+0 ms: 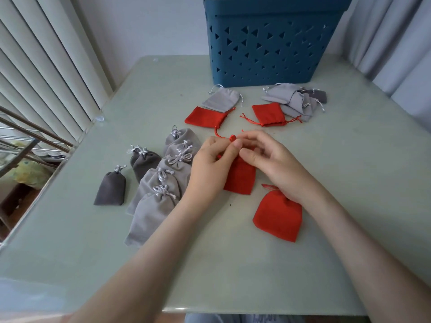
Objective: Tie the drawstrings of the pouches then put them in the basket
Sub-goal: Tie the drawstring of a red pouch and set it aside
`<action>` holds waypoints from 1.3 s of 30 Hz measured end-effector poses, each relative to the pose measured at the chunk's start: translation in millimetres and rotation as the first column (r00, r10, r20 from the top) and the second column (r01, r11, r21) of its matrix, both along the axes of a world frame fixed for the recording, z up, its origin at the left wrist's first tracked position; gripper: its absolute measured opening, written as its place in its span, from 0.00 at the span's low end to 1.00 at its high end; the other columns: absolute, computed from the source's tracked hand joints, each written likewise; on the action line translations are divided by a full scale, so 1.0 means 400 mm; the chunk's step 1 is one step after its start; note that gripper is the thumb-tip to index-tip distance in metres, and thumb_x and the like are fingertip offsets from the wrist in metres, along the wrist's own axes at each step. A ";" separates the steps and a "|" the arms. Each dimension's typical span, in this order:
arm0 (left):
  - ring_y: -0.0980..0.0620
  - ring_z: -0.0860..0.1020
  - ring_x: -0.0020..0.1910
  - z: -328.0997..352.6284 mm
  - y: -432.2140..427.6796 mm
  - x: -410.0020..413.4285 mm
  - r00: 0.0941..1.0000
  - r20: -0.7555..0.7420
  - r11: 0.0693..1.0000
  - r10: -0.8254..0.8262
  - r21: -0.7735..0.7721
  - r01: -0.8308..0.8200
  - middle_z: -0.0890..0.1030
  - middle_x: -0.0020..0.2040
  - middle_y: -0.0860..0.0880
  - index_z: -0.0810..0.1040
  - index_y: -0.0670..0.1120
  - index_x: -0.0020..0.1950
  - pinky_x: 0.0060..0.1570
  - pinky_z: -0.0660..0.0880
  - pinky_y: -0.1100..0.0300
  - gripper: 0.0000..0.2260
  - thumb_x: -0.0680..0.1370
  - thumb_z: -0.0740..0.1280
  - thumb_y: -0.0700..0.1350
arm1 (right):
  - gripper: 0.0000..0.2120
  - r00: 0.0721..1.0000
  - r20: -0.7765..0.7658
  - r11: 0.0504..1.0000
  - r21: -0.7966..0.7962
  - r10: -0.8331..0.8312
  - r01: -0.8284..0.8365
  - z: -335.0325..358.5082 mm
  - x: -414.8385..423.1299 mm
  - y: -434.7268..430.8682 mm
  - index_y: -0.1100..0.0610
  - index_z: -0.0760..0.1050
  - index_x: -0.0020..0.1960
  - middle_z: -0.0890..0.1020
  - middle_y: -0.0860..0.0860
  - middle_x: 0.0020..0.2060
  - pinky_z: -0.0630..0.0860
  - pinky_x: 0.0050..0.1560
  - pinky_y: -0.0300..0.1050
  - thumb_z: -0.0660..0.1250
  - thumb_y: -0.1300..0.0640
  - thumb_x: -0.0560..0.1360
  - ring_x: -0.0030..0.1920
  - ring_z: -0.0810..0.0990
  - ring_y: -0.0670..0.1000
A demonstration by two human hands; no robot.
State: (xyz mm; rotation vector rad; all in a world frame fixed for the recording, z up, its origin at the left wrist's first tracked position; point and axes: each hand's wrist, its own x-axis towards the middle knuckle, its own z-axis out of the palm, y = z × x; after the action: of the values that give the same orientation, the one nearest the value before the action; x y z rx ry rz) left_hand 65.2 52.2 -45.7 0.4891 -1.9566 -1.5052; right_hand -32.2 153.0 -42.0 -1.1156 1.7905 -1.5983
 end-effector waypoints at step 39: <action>0.58 0.80 0.42 -0.007 -0.005 0.002 0.984 0.126 0.992 0.129 -0.021 -0.127 0.84 0.41 0.53 0.84 0.46 0.48 0.47 0.75 0.60 0.06 0.78 0.66 0.43 | 0.10 0.990 -0.125 0.998 -0.005 -0.058 0.058 0.006 0.015 0.000 0.56 0.74 0.47 0.79 0.48 0.37 0.70 0.39 0.27 0.64 0.70 0.75 0.36 0.75 0.37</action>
State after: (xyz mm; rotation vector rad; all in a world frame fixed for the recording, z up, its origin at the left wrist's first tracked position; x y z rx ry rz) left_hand 65.8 50.2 -48.3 0.7072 -1.9894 -1.4100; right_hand -26.3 152.8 -39.7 -1.1984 1.9184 -1.5943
